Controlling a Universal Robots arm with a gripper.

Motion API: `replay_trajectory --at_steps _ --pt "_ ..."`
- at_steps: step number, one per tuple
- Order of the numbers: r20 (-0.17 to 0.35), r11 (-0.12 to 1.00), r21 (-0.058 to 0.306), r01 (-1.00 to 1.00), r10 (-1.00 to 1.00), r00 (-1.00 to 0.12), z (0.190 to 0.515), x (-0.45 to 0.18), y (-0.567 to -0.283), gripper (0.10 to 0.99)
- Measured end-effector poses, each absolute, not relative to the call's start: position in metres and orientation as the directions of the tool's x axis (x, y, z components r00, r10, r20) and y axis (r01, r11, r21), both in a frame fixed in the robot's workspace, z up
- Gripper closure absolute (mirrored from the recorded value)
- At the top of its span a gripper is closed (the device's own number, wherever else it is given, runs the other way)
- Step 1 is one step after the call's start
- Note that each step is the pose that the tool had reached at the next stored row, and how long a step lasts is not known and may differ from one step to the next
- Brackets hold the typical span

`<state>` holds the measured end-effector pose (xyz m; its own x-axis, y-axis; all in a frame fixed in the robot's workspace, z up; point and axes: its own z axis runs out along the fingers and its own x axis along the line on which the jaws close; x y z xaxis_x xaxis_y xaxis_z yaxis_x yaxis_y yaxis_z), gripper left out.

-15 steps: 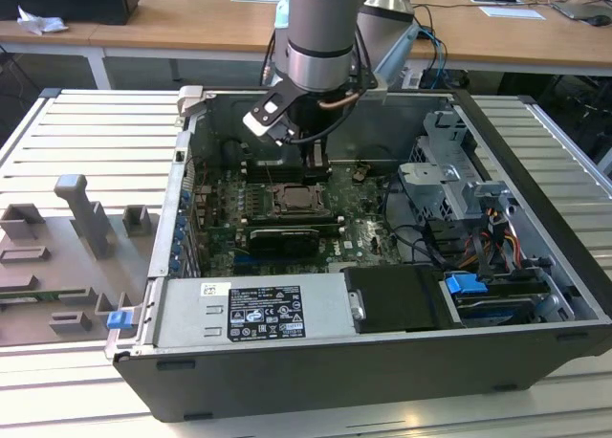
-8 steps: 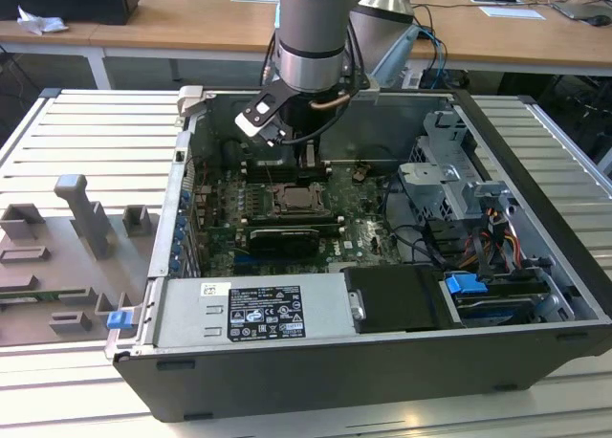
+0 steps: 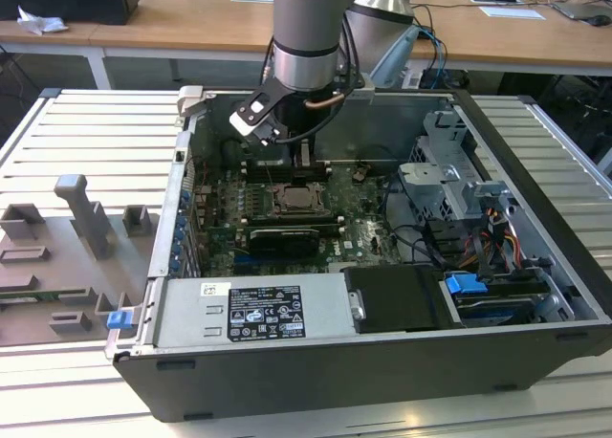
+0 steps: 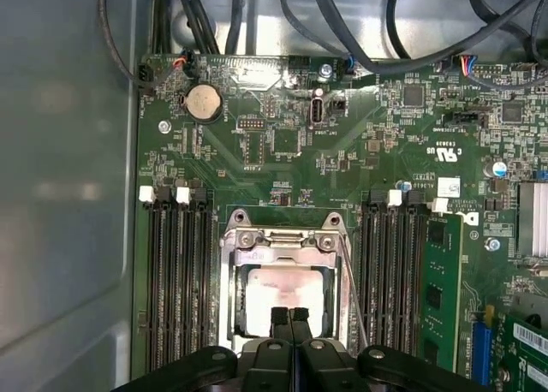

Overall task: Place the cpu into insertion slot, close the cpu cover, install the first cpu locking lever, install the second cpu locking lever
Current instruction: 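Install the first cpu locking lever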

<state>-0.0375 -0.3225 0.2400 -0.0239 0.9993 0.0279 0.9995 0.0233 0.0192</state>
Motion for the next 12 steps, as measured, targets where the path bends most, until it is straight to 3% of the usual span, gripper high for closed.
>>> replay_trajectory --at_steps 12 --pt "0.028 0.023 0.019 1.000 0.999 -0.024 0.263 -0.038 -0.322 0.980"
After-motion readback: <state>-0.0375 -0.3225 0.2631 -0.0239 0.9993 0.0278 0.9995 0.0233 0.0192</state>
